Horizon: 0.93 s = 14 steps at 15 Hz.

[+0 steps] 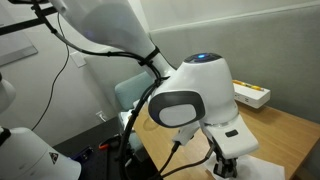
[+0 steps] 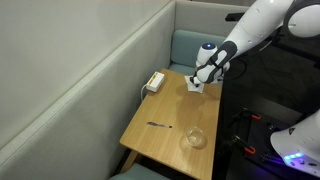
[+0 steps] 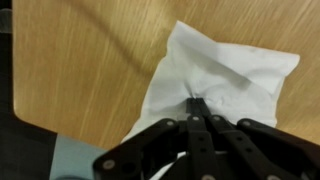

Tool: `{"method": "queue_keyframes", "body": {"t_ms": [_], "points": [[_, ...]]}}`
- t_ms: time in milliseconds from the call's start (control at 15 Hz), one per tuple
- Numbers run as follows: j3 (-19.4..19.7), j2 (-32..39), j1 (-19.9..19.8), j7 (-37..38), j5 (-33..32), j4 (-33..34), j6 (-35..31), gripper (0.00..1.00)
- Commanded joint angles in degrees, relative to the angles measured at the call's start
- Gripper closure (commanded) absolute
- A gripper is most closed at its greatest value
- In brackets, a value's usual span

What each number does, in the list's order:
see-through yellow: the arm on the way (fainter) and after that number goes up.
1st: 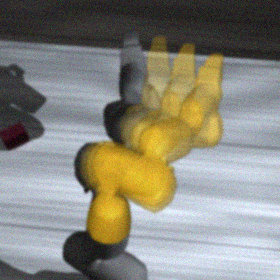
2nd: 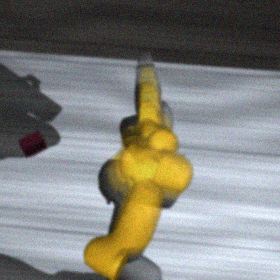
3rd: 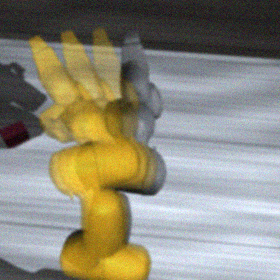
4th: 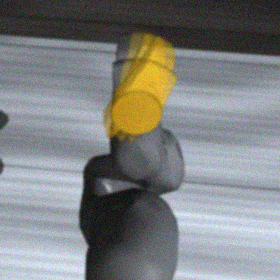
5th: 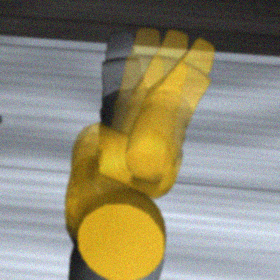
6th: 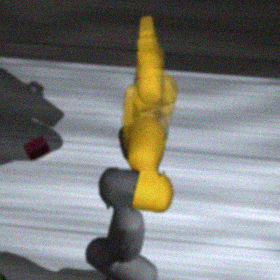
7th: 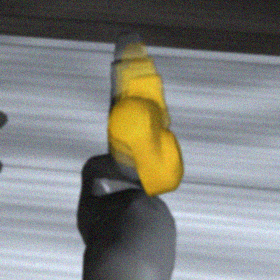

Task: Wipe the table with the napkin

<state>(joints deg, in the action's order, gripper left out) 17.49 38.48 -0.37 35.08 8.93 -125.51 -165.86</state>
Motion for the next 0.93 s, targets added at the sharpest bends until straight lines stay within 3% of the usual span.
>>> {"method": "queue_keyframes", "body": {"t_ms": [0, 133, 600, 867], "points": [[-3.9, -4.6, -2.1, -4.2, 2.6, -2.9, 4.1, 1.0], [-8.8, -7.4, -3.8, -9.0, 3.9, -3.9, 7.2, 1.0], [-20.8, -12.8, -2.4, -18.4, 7.7, -4.0, 21.5, 1.0], [-18.4, -12.2, 1.7, -15.6, 3.7, -3.2, 21.6, 1.0]]}}
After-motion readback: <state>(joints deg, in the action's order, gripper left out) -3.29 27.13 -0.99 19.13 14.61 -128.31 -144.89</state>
